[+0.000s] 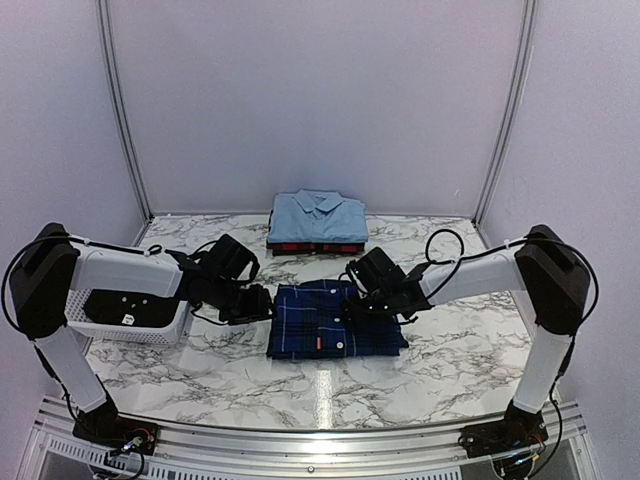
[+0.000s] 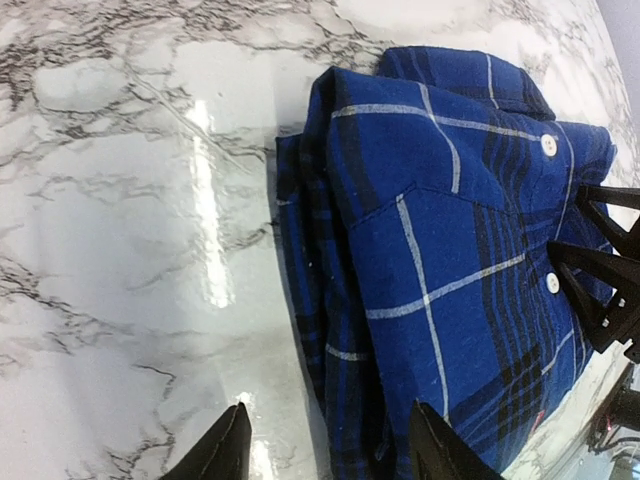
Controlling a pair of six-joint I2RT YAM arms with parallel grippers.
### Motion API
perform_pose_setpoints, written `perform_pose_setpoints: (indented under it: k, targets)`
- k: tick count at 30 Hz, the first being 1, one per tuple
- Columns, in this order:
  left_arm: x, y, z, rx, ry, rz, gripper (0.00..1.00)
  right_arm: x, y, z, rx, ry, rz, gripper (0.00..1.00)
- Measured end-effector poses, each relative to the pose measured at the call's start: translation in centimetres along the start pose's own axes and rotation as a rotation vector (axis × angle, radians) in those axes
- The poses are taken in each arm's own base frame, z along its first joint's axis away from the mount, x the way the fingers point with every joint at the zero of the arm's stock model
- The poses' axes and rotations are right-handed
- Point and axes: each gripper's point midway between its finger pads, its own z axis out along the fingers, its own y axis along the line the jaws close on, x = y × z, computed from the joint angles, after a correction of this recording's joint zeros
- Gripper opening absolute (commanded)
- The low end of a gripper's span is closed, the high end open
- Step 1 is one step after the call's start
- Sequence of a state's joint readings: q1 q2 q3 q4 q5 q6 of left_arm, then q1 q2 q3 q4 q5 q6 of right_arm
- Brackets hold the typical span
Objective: Fold and stack the long sleeve shirts
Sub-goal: Move the square-folded shirt to the center of the board.
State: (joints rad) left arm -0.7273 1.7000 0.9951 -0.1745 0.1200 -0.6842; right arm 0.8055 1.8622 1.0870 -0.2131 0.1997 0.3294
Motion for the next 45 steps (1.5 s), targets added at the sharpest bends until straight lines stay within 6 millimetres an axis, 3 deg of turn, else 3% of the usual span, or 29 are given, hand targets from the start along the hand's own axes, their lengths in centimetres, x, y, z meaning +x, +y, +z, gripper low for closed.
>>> perform_pose_setpoints:
  k: [5, 14, 23, 27, 36, 41, 45]
  targets:
    - [1.3, -1.1, 1.2, 0.036, 0.041, 0.011, 0.55, 1.6, -0.2, -1.6, -0.014, 0.019, 0.035, 0.78]
    - [2.6, -1.7, 3.1, 0.076, 0.093, -0.040, 0.45, 0.1, -0.7, -3.6, -0.012, -0.021, 0.070, 0.77]
    - [3.0, -2.1, 3.9, 0.069, 0.099, -0.056, 0.34, -1.1, -6.1, -4.0, 0.056, -0.045, 0.174, 0.75]
    - [3.0, -3.1, 4.6, 0.062, 0.093, -0.048, 0.25, 0.2, -7.1, -5.2, 0.060, -0.049, 0.191, 0.73]
    - [3.1, -3.1, 5.0, 0.030, 0.074, -0.074, 0.01, 6.0, -8.8, -6.1, 0.079, 0.016, 0.229, 0.70]
    - [3.0, -2.9, 5.0, 0.020, 0.063, -0.077, 0.00, 7.3, -9.2, -6.5, 0.073, 0.022, 0.255, 0.64]
    - [2.8, -2.8, 4.9, 0.010, 0.051, -0.074, 0.00, 7.7, -8.7, -6.4, 0.041, 0.023, 0.270, 0.50]
